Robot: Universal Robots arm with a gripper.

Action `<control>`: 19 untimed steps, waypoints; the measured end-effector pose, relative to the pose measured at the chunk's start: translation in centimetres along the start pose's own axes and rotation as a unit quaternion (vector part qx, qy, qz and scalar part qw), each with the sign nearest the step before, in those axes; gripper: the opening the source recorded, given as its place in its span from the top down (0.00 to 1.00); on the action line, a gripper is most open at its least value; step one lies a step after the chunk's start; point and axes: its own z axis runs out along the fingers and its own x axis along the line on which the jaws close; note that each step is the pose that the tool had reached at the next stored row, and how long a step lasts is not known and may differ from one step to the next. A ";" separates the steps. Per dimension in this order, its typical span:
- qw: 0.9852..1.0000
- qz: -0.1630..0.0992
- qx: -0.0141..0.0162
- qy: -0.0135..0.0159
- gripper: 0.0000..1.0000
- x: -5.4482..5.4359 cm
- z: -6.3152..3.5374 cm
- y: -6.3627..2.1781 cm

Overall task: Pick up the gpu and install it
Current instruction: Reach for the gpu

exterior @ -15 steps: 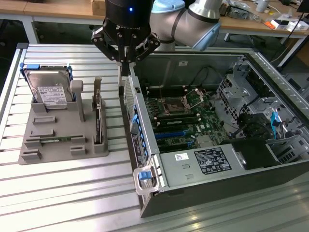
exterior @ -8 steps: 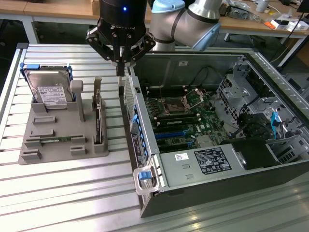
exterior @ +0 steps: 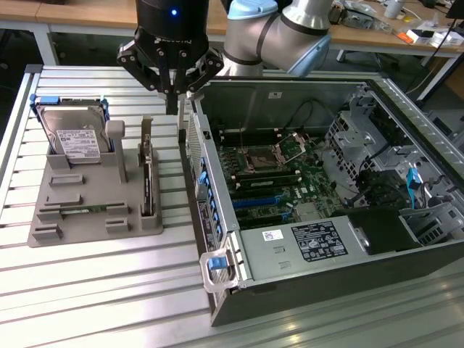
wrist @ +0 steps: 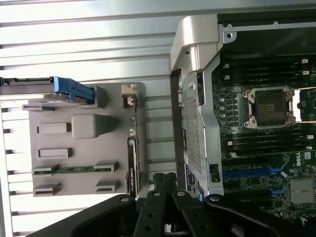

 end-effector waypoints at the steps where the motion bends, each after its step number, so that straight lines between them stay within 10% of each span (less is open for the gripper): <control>1: 1.000 0.000 0.000 0.000 0.89 0.3 -0.01 -0.02; 19: 1.000 0.000 0.000 0.000 0.89 2.7 -0.08 -0.20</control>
